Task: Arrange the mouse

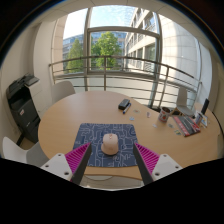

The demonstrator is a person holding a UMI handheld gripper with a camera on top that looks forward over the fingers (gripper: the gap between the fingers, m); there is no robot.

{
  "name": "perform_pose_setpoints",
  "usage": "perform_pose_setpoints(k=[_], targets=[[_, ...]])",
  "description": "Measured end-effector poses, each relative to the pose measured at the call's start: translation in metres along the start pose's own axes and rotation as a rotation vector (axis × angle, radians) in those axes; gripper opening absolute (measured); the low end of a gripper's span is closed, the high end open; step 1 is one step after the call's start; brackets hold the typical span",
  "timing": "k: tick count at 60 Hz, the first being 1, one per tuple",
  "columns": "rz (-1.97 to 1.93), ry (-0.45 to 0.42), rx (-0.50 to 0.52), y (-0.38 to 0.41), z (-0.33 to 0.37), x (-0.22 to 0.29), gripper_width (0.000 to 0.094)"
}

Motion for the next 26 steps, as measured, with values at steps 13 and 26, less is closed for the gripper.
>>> perform_pose_setpoints(k=[13, 26], targets=[[0.009, -0.003, 0.003, -0.009, 0.056, -0.027, 0.0845], [0.011, -0.003, 0.012, -0.008, 0.081, -0.037, 0.0845]])
Point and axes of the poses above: the point between the fingertips, and its own axes, seen from behind it with the camera up: y to the left, x up, z backward, against the way the camera looks, the point moved 10 cm from there along z, backward, against the way the camera looks, and after that the axes turned 10 degrees about -z, right-handed, at the moved point
